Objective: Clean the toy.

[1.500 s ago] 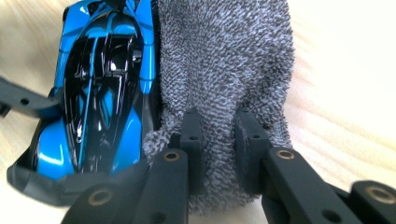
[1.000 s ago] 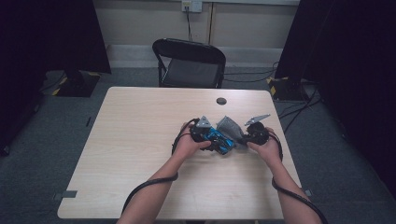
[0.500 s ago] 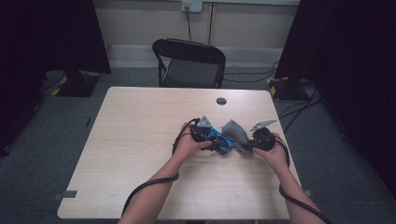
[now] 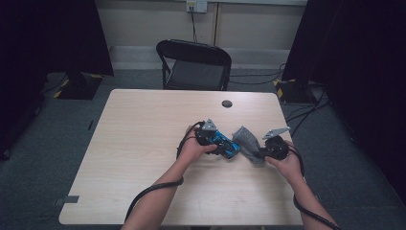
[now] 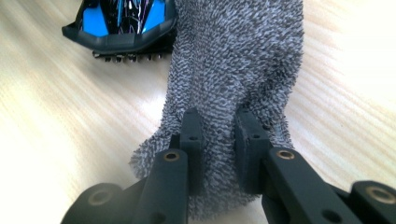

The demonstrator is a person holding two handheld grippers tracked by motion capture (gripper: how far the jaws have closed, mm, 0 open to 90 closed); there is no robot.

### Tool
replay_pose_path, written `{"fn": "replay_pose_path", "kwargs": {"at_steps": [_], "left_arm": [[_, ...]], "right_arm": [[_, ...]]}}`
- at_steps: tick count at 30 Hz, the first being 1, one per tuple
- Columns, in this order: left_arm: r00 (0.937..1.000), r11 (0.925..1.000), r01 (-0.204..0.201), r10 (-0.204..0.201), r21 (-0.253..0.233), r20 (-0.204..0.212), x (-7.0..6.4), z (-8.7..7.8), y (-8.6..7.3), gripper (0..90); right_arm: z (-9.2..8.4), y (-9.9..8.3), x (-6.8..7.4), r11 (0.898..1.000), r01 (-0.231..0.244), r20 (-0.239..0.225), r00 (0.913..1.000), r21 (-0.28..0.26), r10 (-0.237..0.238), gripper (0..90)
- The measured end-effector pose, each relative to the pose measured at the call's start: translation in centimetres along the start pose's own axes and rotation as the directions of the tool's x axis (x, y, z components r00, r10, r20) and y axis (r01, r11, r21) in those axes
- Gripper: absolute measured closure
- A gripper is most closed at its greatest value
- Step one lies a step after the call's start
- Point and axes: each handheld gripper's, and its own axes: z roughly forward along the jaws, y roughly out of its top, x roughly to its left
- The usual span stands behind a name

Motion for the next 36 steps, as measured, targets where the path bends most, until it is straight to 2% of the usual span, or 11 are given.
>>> {"fn": "replay_pose_path", "kwargs": {"at_steps": [9,22,27,36], "left_arm": [[1.0000,1.0000,0.000,0.000,0.003,0.001,0.0,0.0,0.0,13.3],[1.0000,1.0000,0.000,0.000,0.003,0.002,0.0,0.0,0.0,13.3],[1.0000,1.0000,-0.003,0.003,0.006,0.000,0.0,0.0,0.1,13.3],[1.0000,1.0000,-0.003,0.003,0.005,0.000,0.0,0.0,0.1,13.3]], "right_arm": [[-0.5,-0.5,0.0,1.000,0.002,-0.001,1.0000,0.007,-0.002,76.0],[-2.2,-1.6,-0.8,1.000,-0.028,0.023,0.9993,0.002,0.028,76.0],[-2.9,-1.6,-1.0,0.999,-0.040,0.022,0.9989,-0.013,0.040,76.0],[-4.0,-0.9,-1.6,0.997,-0.070,0.051,0.9961,-0.044,0.072,76.0]]}}
